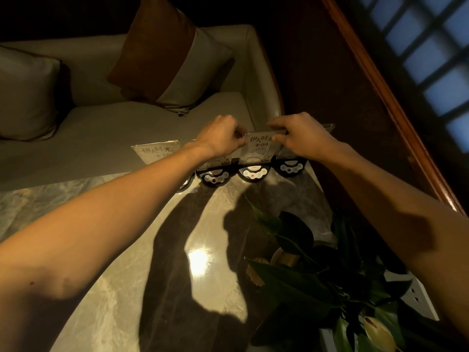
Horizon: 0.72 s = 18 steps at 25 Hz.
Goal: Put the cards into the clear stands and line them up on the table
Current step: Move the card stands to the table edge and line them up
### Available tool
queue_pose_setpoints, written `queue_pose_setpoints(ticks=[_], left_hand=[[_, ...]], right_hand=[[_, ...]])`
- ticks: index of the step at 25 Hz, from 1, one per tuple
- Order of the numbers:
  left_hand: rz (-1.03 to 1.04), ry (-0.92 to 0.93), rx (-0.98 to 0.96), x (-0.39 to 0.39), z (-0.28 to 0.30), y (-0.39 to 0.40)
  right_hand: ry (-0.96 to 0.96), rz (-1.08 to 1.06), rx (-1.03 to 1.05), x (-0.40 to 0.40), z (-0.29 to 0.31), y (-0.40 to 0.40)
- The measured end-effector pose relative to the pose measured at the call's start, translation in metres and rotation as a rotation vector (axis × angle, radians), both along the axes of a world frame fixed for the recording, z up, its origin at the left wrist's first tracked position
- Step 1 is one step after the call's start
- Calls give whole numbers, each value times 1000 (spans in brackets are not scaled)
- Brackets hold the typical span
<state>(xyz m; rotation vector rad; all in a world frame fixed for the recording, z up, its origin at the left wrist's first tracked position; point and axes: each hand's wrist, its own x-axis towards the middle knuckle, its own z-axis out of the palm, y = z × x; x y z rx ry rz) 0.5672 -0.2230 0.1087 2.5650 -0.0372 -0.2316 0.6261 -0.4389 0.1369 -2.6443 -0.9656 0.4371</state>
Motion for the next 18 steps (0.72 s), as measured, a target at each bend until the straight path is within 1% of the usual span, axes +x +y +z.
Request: queue_pose_setpoints(ticks=[2, 5, 6, 9, 10, 12, 15, 18], left_hand=[[-9, 6, 1, 5, 2, -6], [-59, 5, 2, 16, 5, -20], [-71, -1, 0, 20, 5, -26], [-99, -5, 12, 25, 4, -46], [-102, -5, 27, 26, 1, -50], [-99, -22, 44, 27, -1, -55], [-76, -67, 17, 27, 1, -54], [-65, -65, 4, 25, 1, -57]], right_hand=[[-3, -18, -24, 2, 8, -9], [-68, -112, 81, 10, 23, -30], [-60, -132, 57, 13, 25, -38], [-28, -119, -200, 20, 18, -56], [-38, -108, -238, 21, 14, -61], [-58, -115, -232, 24, 11, -67], [-66, -100, -208, 27, 10, -65], [-65, -82, -210, 29, 5, -67]])
